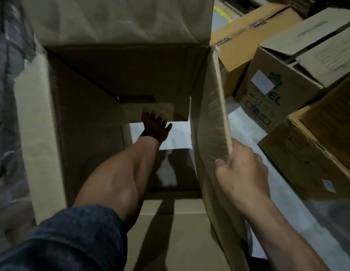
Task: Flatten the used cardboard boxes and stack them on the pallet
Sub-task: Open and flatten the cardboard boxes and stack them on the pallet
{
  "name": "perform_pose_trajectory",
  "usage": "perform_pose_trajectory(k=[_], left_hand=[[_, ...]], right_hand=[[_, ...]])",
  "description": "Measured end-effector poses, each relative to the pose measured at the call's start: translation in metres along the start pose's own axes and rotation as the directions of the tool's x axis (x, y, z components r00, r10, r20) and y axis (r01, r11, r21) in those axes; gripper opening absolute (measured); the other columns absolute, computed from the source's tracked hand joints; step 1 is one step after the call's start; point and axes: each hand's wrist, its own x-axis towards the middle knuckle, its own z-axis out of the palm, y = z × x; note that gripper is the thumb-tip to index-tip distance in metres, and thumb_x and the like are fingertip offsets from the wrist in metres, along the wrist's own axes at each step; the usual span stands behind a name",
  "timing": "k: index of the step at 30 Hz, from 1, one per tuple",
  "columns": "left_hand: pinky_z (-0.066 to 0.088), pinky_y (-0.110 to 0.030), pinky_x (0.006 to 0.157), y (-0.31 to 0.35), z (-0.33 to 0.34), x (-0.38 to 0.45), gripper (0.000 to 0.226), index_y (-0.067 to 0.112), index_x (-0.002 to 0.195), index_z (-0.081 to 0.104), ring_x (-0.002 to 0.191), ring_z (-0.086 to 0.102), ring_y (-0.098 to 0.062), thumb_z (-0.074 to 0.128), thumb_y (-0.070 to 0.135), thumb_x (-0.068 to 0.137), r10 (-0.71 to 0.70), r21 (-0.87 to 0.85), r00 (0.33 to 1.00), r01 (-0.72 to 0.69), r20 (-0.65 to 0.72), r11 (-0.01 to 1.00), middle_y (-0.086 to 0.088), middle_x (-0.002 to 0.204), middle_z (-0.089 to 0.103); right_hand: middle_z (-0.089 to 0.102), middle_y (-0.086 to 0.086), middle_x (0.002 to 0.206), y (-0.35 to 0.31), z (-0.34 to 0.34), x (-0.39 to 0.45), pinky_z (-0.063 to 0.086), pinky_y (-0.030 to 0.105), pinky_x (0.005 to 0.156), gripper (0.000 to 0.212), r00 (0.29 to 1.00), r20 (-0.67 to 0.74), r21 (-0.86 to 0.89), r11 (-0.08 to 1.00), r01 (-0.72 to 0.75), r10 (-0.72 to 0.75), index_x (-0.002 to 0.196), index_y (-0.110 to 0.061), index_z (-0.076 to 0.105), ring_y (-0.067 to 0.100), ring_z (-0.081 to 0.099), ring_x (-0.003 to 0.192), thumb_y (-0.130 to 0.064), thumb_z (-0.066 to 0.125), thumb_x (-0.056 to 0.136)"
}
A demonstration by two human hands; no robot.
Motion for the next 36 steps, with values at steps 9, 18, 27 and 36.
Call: perform_pose_trajectory(k=[9,18,27,36], left_hand=[[0.047,-0.019,0.077,0.031,-0.018,-0.152,0.046,0.013,0.147,0.044,0.088,0.058,-0.007,0.050,0.024,0.103,0.165,0.881,0.913,-0.405,0.374,0.244,-0.008,0.142,0.055],[-0.001,-0.056,0.120,0.093,-0.116,-0.209,0.096,0.014,0.160,0.004,0.152,-0.005,-0.037,0.066,0.037,0.089,0.698,0.958,0.657,-0.223,0.285,-0.182,-0.014,0.167,-0.006],[0.046,-0.045,0.092,0.071,-0.119,-0.225,0.094,0.019,0.160,0.005,0.123,0.053,-0.041,0.061,0.007,0.086,0.478,0.857,0.754,-0.515,0.450,0.006,-0.017,0.154,0.040],[0.033,-0.034,0.108,0.024,-0.085,-0.259,0.062,0.035,0.159,0.006,0.143,0.036,-0.025,0.036,0.042,0.105,0.162,0.704,0.694,-0.710,0.701,-0.005,0.003,0.163,0.026]], right_hand=[[0.057,0.003,0.102,-0.002,-0.003,-0.001,0.045,0.031,0.072,0.033,0.999,-0.028,0.040,0.999,-0.027,0.028,0.130,-0.017,0.057,0.021,0.050,0.088,-0.017,0.059,0.097],[0.055,0.005,0.098,0.002,-0.006,-0.007,0.047,0.029,0.064,0.028,0.991,-0.116,0.134,0.990,-0.050,0.066,0.125,-0.013,0.059,0.023,0.054,0.086,-0.015,0.059,0.098],[0.061,0.007,0.106,0.013,-0.032,0.004,0.055,0.043,0.083,0.016,0.930,-0.230,0.404,0.898,-0.176,0.286,0.111,-0.019,0.058,0.030,0.062,0.104,-0.012,0.059,0.097],[0.065,0.008,0.094,0.011,-0.053,0.007,0.059,0.041,0.074,0.011,0.914,-0.218,0.635,0.761,-0.133,0.341,0.103,-0.015,0.057,0.023,0.066,0.085,-0.021,0.058,0.094]])
